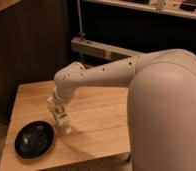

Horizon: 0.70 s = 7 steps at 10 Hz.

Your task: Place the bottle in the ceramic bowl

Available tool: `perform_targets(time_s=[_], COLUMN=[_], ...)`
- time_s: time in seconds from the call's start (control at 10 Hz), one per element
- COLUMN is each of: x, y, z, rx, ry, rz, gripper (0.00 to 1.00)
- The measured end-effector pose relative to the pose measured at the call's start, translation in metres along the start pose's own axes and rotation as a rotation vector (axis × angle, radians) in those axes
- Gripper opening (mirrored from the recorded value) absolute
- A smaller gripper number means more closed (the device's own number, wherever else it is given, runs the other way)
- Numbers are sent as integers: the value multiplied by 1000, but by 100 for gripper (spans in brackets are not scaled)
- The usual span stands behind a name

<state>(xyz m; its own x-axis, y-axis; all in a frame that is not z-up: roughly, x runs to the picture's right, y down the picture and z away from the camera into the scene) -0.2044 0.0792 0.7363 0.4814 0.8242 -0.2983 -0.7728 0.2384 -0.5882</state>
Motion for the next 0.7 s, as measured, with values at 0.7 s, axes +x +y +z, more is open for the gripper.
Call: perform_targets(time_s=[0.7], x=[-2], y=[9], z=[0], rx=[-24], ry=[2], rz=[-42], gripper=[14])
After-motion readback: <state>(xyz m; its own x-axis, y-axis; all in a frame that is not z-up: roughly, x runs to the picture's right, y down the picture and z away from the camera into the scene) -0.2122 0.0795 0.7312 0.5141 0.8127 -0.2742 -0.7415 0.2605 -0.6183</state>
